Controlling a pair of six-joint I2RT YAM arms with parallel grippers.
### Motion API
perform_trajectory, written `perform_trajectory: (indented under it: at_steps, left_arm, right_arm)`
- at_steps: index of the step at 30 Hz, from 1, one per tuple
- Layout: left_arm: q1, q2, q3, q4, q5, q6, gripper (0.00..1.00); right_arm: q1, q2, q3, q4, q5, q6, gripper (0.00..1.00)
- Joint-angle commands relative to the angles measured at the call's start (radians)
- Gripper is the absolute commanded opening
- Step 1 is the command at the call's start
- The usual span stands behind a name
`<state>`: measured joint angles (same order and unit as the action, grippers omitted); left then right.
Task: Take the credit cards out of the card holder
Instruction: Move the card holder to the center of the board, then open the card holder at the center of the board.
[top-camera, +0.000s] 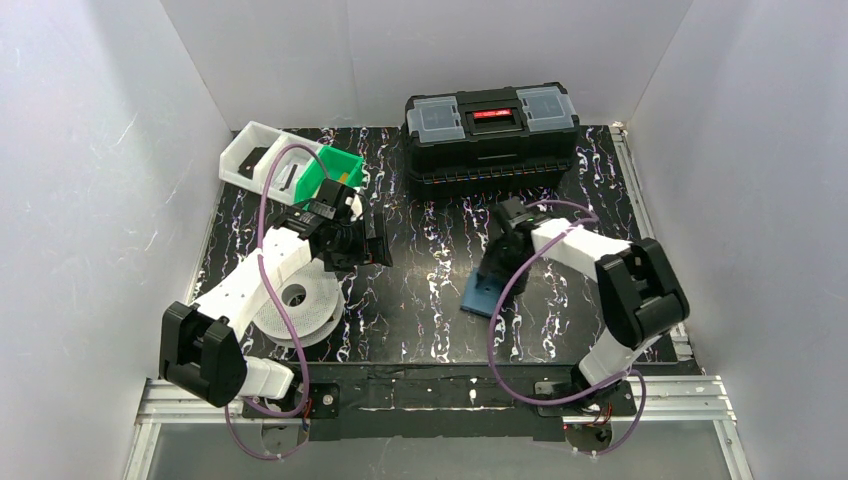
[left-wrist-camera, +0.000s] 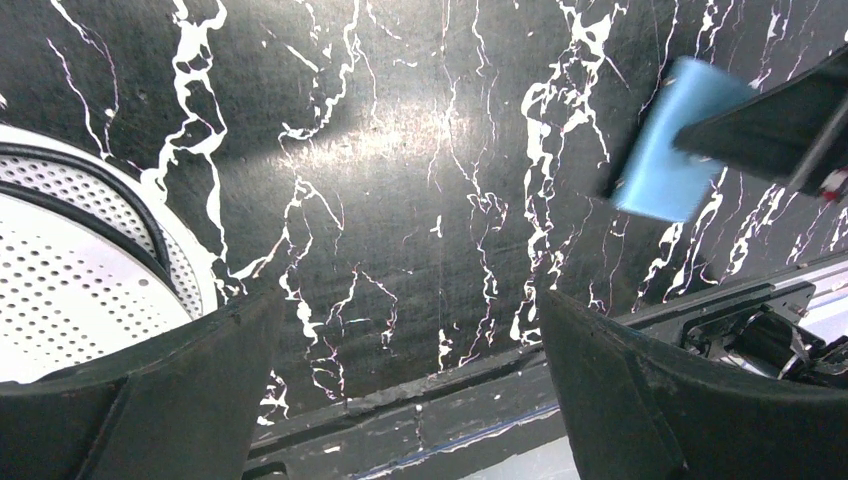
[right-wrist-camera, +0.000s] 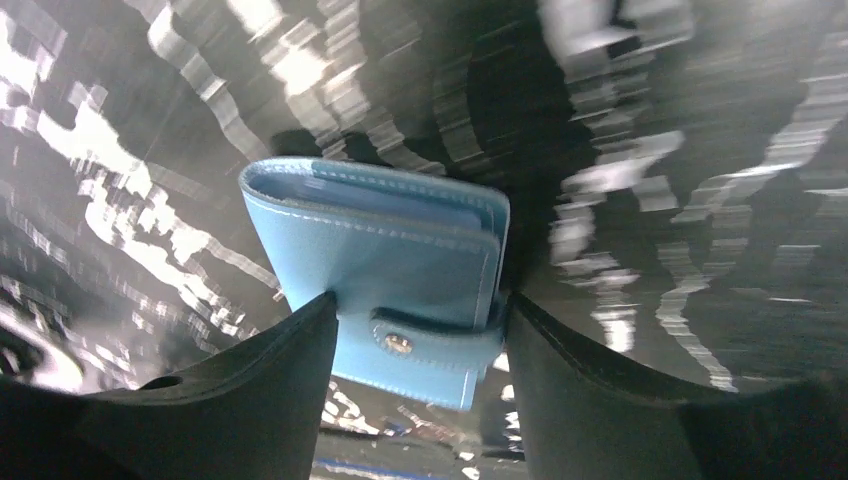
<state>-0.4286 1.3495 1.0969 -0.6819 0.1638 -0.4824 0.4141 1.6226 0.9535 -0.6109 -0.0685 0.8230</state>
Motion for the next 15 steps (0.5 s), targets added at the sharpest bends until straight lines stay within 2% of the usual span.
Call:
perform_trajectory:
  at_steps: [1, 4, 9, 12, 15]
  left_arm:
    - [-0.015, -0.018, -0.02, -0.014, 0.026, -0.018, 0.99]
    - [-0.031, -0.007, -0.034, -0.002, 0.036, -0.033, 1.0]
    - [-0.081, 0.008, -0.051, 0.011, 0.028, -0.063, 1.0]
    - [-0.105, 0.016, -0.057, 0.021, 0.017, -0.085, 1.0]
    - [-0.108, 0.022, -0.064, 0.024, -0.004, -0.114, 1.0]
  right_arm:
    - [0.134, 0.052, 0.086, -0.04, -0.046, 0.036, 0.74]
    - [0.143, 0.051, 0.102, -0.038, -0.052, 0.035, 0.81]
    - [0.153, -0.016, 0.146, -0.127, 0.076, -0.012, 0.83]
    - [0.195, -0.055, 0.189, -0.187, 0.165, -0.042, 0.8]
    - [0.258, -0.038, 0.242, -0.231, 0.201, -0.057, 0.68]
